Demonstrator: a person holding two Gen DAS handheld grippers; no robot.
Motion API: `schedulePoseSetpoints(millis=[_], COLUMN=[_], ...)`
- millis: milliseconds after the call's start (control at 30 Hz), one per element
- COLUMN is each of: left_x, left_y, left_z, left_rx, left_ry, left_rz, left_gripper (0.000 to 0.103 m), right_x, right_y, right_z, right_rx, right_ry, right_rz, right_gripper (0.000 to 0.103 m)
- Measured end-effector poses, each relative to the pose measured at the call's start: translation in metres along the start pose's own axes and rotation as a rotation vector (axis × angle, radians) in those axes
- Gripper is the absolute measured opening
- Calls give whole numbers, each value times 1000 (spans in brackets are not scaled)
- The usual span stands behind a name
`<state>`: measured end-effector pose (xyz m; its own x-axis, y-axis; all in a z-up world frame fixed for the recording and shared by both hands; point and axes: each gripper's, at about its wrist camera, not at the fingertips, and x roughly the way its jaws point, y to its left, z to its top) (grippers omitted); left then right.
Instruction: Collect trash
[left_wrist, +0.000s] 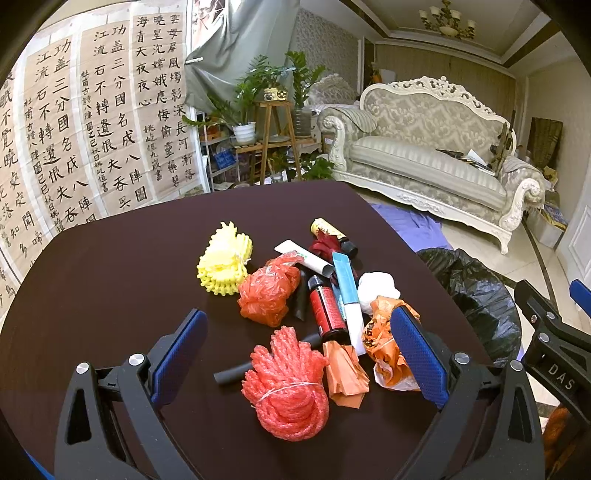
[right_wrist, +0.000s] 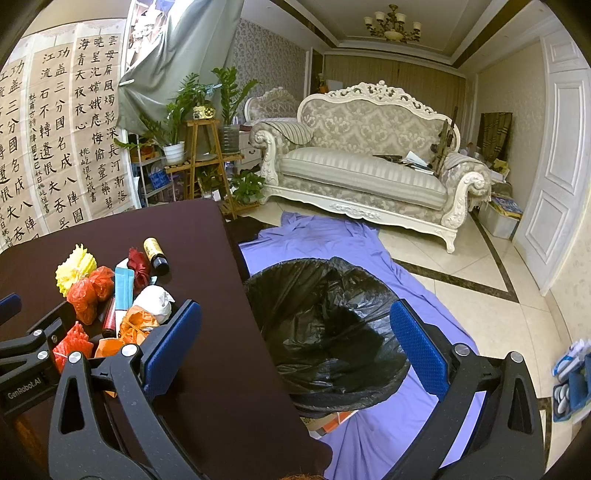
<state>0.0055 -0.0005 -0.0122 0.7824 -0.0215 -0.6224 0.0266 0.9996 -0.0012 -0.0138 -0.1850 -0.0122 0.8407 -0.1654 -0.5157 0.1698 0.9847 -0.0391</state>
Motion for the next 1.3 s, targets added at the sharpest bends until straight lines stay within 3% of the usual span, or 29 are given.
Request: schedulePoseSetpoints(millis=[667,767,800,833,867,933,1133,1300], left_x=[-3,-5,-5,-5,-4,-4,-3,-4], left_y=[4,14,18,24,28,40,68,77], left_z=[2,1,2,1,1,0,-1,-5], left_rx=[2,-11,-14,-19,-23,-40,-79,-88], left_ry=[12,7,10,17,25,35,59,81], left_rz=[-12,0,4,10,15,18,56,49], left_gripper=[96,91,83,73,72,72,72,72], right_x=[2,3,2,0,-1,-1,2,2], right_y=[-18,-14,-14,-13,-11,-9,-3,0], right_z=[-15,-13,-14,-10,-6,-5,-6,-4], right_rx=[18,9,8,8,9,9,-3,-7], right_ry=[21,30,31,34,36,45,76,84], right_rz=[-4,-1,0,3,6,14,50,69], right_gripper=[99,99,99,97,95,85,71,70])
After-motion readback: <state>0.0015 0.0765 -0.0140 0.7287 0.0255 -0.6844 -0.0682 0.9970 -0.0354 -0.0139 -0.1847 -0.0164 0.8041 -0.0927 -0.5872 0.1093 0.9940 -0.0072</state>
